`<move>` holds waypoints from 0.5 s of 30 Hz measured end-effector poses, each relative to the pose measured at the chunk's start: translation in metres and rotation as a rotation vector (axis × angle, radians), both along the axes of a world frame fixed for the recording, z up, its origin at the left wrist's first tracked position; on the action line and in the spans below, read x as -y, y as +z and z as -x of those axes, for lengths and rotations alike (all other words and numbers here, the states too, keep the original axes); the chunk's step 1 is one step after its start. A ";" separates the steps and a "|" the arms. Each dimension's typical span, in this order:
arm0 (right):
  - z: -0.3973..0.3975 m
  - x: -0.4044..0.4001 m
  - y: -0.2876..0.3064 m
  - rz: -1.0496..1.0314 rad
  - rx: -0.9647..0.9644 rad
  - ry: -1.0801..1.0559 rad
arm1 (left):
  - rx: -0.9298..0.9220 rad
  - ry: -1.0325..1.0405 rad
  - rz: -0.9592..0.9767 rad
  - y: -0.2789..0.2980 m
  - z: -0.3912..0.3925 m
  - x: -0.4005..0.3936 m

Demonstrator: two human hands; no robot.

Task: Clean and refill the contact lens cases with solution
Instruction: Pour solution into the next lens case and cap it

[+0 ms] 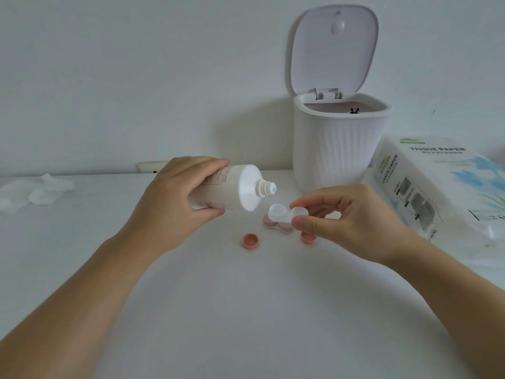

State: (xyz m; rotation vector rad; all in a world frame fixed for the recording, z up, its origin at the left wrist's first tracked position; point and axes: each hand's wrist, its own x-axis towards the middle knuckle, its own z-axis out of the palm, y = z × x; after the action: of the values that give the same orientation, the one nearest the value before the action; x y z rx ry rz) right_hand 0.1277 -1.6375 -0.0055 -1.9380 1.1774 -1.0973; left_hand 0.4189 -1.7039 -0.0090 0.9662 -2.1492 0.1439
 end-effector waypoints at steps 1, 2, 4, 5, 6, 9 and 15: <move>0.000 0.000 0.000 -0.002 -0.005 0.000 | 0.004 0.000 0.004 0.001 0.000 0.000; 0.000 0.000 0.000 -0.002 -0.011 0.000 | 0.007 0.001 0.006 0.001 0.000 0.000; 0.000 0.000 0.000 0.001 -0.017 0.002 | 0.013 0.000 0.013 0.002 0.002 -0.002; 0.000 0.000 0.001 0.002 -0.018 0.003 | 0.014 0.001 0.019 0.003 0.002 -0.003; 0.000 0.000 0.001 0.003 -0.020 0.002 | 0.013 0.002 0.025 0.003 0.003 -0.003; 0.000 0.000 0.002 0.001 -0.031 -0.005 | 0.009 0.009 0.035 0.004 0.004 -0.005; 0.000 0.000 0.001 -0.008 -0.054 -0.009 | 0.019 0.021 0.053 0.004 0.006 -0.005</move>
State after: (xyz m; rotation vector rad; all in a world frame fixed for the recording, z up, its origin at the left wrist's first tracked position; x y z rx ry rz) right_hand 0.1277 -1.6379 -0.0041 -1.9691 1.2181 -1.0493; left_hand 0.4133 -1.6988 -0.0046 0.9611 -2.1418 0.2199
